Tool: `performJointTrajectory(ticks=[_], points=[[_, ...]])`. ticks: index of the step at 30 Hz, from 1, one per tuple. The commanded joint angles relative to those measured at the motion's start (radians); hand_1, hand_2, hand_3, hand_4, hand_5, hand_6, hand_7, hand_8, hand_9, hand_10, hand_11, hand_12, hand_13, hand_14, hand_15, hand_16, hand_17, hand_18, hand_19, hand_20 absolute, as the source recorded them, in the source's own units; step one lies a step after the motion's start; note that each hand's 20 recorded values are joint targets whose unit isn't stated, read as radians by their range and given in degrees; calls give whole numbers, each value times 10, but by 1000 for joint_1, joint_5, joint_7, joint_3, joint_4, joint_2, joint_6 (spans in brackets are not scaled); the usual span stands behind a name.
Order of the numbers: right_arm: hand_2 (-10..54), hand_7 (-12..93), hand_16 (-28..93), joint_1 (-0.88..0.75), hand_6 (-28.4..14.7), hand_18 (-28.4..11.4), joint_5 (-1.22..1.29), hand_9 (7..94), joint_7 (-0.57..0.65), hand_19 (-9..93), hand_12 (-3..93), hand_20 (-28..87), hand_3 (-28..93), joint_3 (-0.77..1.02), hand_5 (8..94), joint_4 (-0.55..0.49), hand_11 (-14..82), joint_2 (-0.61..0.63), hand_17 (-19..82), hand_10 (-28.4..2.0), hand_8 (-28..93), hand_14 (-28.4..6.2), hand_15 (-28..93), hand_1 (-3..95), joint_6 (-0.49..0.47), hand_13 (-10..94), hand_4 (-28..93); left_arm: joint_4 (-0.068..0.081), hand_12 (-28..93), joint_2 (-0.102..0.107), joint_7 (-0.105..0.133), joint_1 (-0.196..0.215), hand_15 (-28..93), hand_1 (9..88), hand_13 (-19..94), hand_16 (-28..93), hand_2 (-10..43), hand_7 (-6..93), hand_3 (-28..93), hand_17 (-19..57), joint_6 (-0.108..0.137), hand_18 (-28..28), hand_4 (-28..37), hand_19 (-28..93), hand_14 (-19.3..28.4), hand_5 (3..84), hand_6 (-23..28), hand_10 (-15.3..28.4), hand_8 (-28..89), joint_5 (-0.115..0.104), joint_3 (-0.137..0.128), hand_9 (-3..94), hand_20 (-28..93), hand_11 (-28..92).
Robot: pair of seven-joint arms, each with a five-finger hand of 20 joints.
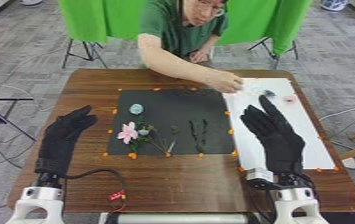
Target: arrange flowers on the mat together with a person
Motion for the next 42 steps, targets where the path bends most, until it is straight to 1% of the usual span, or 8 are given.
performJointTrajectory(ticks=[1, 19, 30, 35, 37, 39, 41, 42], points=[[43, 79, 114, -5, 2, -133, 3, 409, 23, 46, 101, 278, 790, -14, 352, -1, 43, -10, 186, -143, -88, -135, 94, 51, 4, 305, -193, -2, 160, -18, -14, 15, 125, 168, 348, 58, 49, 136, 619, 22, -5, 141, -283, 76, 176, 473, 36, 135, -55, 2, 5, 468, 170, 201], [52, 81, 138, -7, -2, -137, 6, 432, 58, 55, 107, 280, 781, -31, 361, 0, 48, -6, 192, -147, -85, -152, 105, 57, 41, 338, -189, -9, 160, -19, -25, 32, 128, 167, 348, 59, 50, 133, 620, 20, 5, 142, -283, 80, 178, 474, 36, 136, -55, -21, -15, 469, 172, 199], [24, 89, 153, -16, -4, -137, 3, 434, 58, 59, 119, 282, 793, -37, 365, -2, 50, -7, 187, -151, -84, -162, 95, 73, 68, 317, -183, -12, 161, 8, -21, 44, 130, 166, 347, 59, 50, 134, 623, 17, 29, 144, -283, 85, 179, 474, 35, 137, -55, -42, -15, 472, 174, 199], [5, 91, 162, 1, -7, -138, -12, 431, 54, 61, 123, 282, 792, -20, 367, 1, 50, 10, 187, -153, -84, -162, 95, 89, 59, 318, -180, -12, 161, 8, -14, 45, 132, 167, 347, 59, 51, 134, 619, 16, 32, 145, -283, 87, 179, 474, 35, 137, -55, -45, -13, 471, 173, 198], [-17, 92, 177, 29, -7, -141, -62, 429, 57, 97, 132, 303, 785, 8, 366, -4, 51, 38, 201, -153, -84, -165, 100, 107, 68, 329, -177, -12, 161, 8, -14, 45, 132, 167, 347, 59, 51, 134, 619, 16, 34, 145, -283, 87, 179, 475, 35, 137, -55, -46, -13, 471, 173, 198], [-37, 93, 203, 68, -14, -144, -151, 427, 23, 147, 149, 329, 780, 22, 370, -9, 52, 90, 216, -157, -81, -165, 109, 127, 164, 355, -172, -12, 161, 11, -18, 43, 132, 167, 347, 58, 51, 134, 620, 16, 36, 146, -283, 88, 179, 474, 35, 137, -55, -45, -15, 471, 173, 198], [-72, 105, 258, 117, -24, -153, -264, 410, 63, 290, 200, 383, 773, 38, 381, -26, 79, 156, 235, -164, -81, -166, 158, 146, 292, 400, -164, -13, 161, 14, -17, 45, 132, 166, 347, 58, 51, 134, 620, 16, 40, 145, -283, 88, 180, 474, 35, 138, -55, -47, -17, 472, 173, 198], [-81, 109, 251, 149, -26, -156, -338, 409, 98, 349, 216, 387, 768, 63, 388, -26, 105, 176, 242, -171, -81, -171, 219, 153, 296, 409, -161, -14, 161, 16, -15, 45, 132, 167, 347, 58, 51, 134, 620, 16, 44, 145, -283, 88, 180, 474, 35, 138, -55, -47, -18, 472, 173, 197]])
